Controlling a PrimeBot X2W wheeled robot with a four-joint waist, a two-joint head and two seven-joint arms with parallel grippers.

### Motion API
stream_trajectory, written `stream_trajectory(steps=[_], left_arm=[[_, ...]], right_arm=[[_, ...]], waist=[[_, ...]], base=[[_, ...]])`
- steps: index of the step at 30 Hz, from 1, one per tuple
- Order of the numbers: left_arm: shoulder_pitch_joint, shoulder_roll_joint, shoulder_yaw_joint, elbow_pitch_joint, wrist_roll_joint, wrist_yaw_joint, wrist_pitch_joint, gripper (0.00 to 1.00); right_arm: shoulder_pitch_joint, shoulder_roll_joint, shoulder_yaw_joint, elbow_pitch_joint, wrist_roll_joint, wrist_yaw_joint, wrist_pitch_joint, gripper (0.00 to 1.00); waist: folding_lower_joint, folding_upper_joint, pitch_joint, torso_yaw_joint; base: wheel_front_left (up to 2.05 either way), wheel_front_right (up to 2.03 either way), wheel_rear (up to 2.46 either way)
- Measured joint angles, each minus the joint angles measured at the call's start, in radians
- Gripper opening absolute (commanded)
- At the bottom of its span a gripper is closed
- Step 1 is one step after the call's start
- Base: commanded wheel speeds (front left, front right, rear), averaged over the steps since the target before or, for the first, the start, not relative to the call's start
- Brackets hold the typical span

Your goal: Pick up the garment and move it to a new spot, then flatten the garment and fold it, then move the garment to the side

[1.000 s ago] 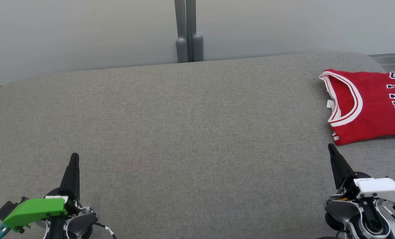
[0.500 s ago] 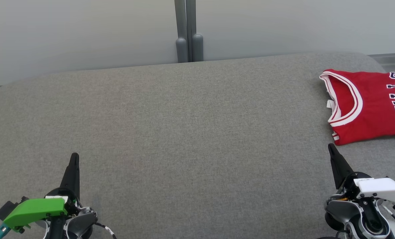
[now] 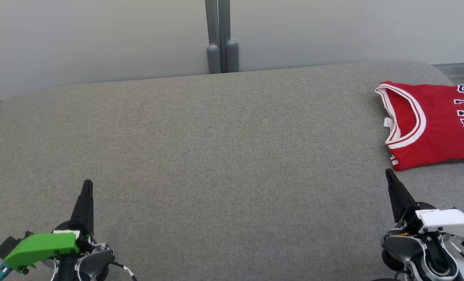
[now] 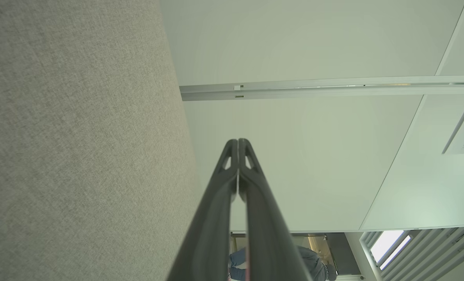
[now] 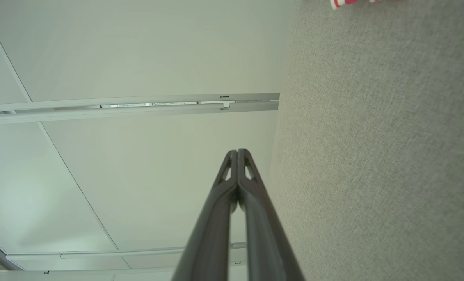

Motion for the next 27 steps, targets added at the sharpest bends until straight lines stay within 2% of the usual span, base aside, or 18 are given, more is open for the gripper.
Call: stream_trajectory(steps=[27], left_arm=[[0.000, 0.000, 0.000, 0.000, 0.000, 0.000, 0.000, 0.00]], right_arm=[[0.000, 0.000, 0.000, 0.000, 0.000, 0.000, 0.000, 0.00]], waist=[[0.0000, 0.0000, 0.000, 0.000]], base=[[0.00, 0.00, 0.00]])
